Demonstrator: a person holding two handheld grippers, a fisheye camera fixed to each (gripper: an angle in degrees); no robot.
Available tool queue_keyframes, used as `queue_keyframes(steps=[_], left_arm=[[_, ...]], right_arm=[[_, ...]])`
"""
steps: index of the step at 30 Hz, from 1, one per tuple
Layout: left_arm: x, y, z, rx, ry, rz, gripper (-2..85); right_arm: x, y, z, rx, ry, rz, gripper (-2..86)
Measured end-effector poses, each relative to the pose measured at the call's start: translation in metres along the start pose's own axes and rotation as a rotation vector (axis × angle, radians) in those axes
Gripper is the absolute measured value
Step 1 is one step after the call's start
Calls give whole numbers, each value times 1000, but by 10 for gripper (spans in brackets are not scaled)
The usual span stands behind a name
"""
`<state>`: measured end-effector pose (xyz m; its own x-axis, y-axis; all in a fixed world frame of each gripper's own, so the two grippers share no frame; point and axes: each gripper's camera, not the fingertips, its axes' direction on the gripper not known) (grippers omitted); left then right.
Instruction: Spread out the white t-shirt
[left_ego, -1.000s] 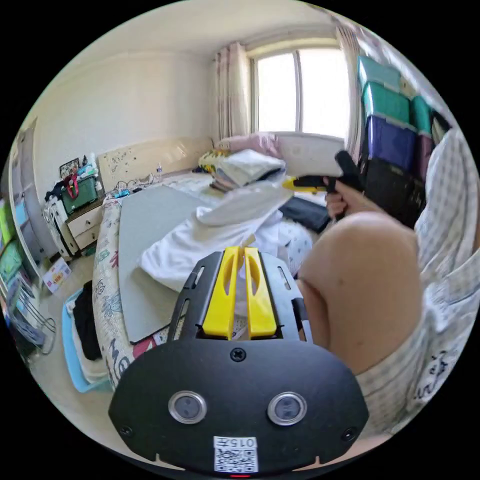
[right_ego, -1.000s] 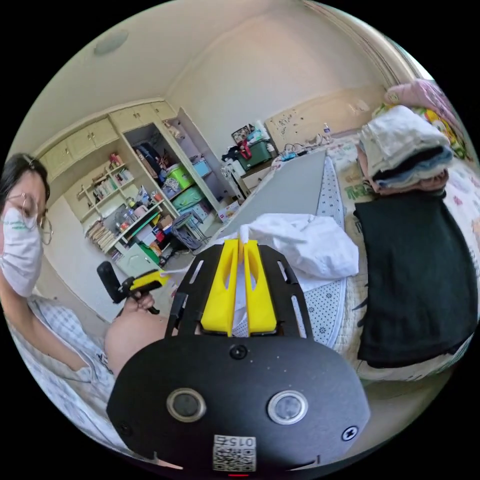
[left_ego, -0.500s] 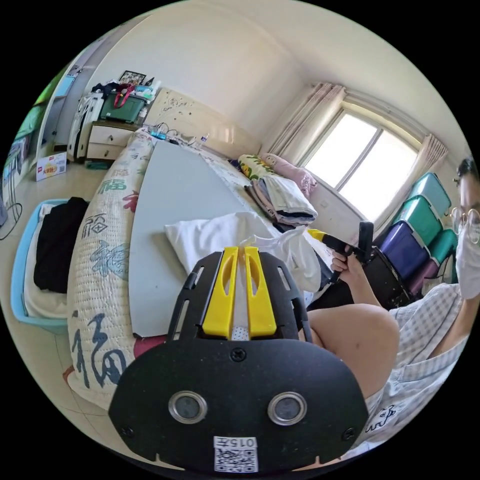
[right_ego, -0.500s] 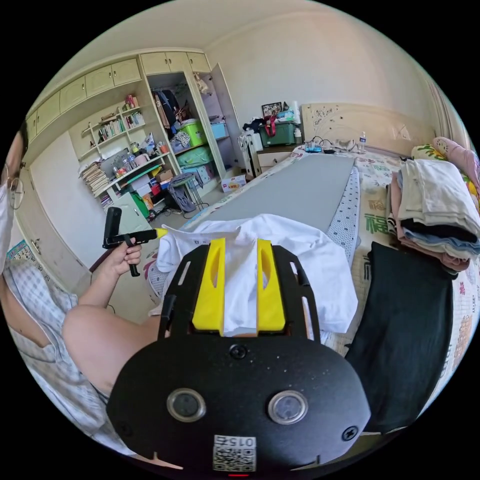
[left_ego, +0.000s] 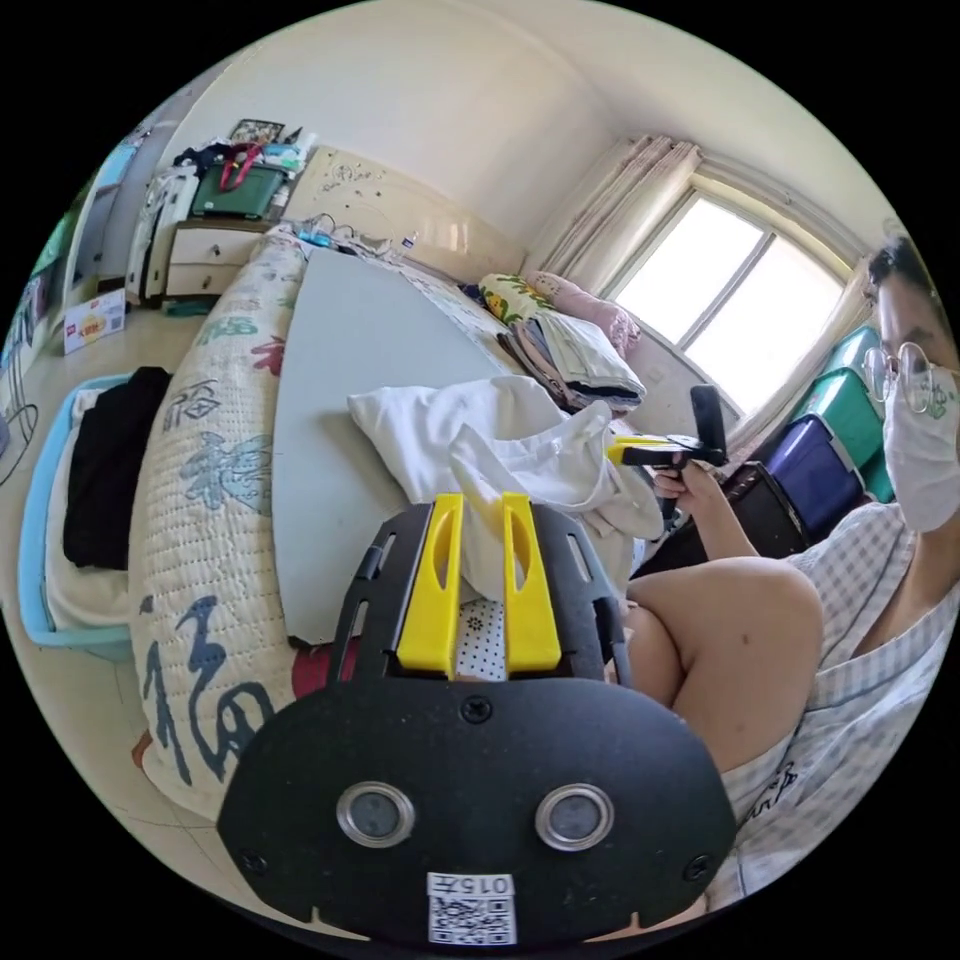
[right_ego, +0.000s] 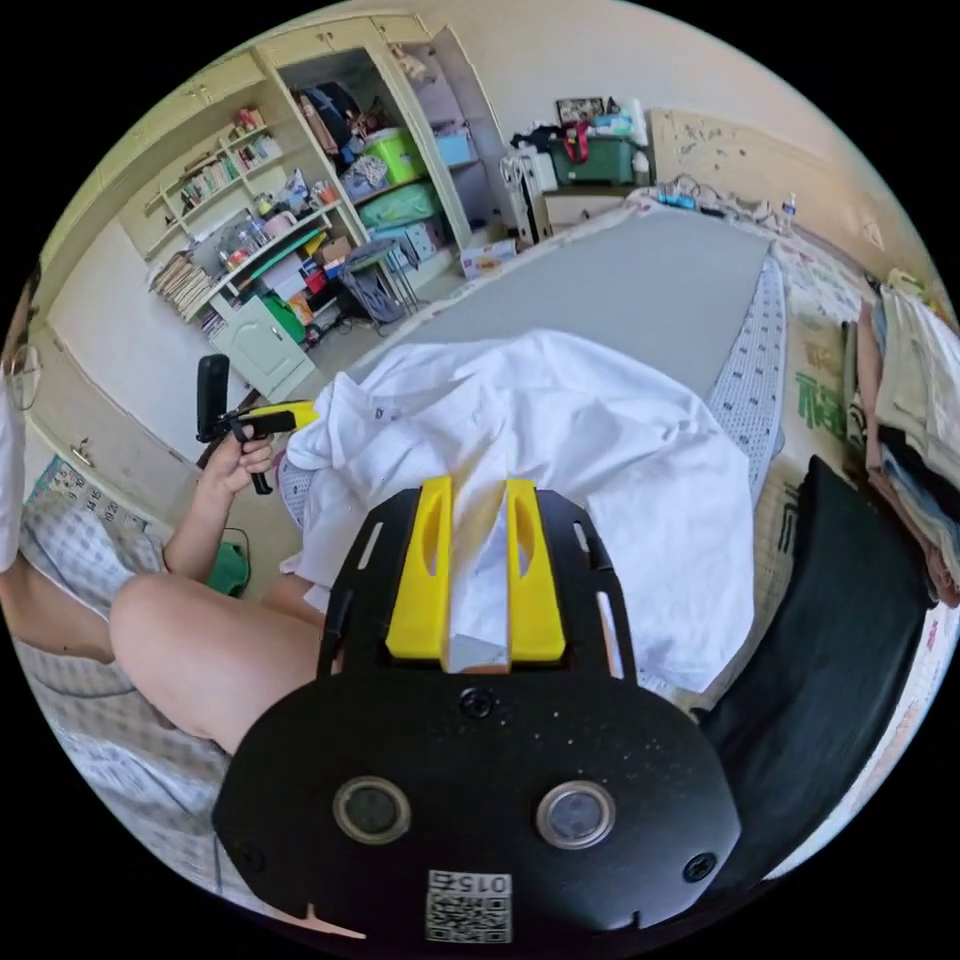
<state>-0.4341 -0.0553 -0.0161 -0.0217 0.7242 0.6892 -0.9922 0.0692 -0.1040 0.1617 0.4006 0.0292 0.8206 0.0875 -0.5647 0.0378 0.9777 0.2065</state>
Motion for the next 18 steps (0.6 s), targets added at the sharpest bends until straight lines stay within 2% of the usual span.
queue_keyframes(steps=[3,9,12,15,17,18], left_arm=[[14,7,-5,-11,-31,16,9],[52,20,-54,117,-132,-20,-6],[90,17,-85,293,-149,-35,-8],[150,6,-118,523,-142,12,-8],[202,-1,-148,717,-140,48,-8],[215,-3,-155,764,-127,54,-8]], right_arm=[[12,47,-18,45,-32,8,25],[-11,157,-98,199,113,12,6],[-32,211,-158,437,106,41,4],[-68,266,-222,742,136,111,3],[-103,312,-269,1002,93,153,2],[-112,323,-280,1065,75,161,2]])
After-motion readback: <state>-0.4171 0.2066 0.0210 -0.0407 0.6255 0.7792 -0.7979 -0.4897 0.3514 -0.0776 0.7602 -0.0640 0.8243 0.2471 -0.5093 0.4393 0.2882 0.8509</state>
